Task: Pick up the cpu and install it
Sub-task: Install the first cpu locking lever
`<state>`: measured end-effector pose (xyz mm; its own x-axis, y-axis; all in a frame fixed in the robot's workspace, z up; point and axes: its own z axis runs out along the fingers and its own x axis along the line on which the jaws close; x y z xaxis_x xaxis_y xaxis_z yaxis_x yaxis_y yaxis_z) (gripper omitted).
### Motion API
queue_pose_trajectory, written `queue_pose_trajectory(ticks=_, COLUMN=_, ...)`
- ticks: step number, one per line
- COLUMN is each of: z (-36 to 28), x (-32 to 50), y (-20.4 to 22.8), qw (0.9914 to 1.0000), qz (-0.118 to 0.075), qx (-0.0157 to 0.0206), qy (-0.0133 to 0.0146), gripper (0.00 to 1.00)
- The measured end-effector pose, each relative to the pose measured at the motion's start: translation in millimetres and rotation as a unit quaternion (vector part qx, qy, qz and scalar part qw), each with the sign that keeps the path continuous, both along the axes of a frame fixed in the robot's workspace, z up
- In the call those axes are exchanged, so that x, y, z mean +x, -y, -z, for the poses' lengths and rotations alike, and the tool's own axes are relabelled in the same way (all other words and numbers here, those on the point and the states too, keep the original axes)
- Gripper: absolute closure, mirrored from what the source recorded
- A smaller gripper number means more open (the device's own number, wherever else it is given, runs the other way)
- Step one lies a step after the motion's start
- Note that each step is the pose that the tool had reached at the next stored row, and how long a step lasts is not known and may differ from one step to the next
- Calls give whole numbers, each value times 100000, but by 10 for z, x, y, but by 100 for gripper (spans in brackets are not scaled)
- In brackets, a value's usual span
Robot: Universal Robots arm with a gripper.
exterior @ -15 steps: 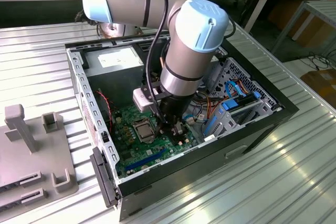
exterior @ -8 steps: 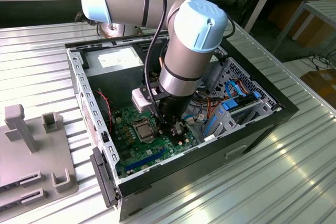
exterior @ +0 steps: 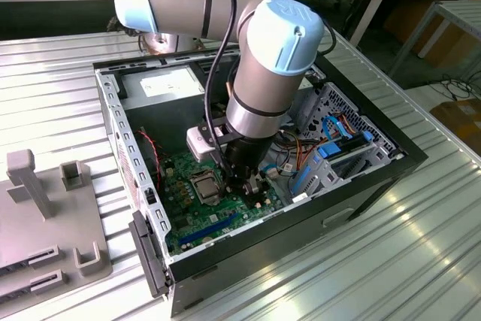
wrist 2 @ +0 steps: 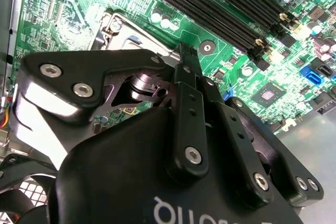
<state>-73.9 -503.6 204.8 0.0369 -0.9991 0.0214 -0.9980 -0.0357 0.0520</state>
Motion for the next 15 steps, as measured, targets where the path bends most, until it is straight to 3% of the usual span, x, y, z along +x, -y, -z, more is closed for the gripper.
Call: queue_pose_trajectory(ticks=15, z=4, x=63, y=0, qw=100000, qz=-63, qx=-9, qy=10, gripper=89)
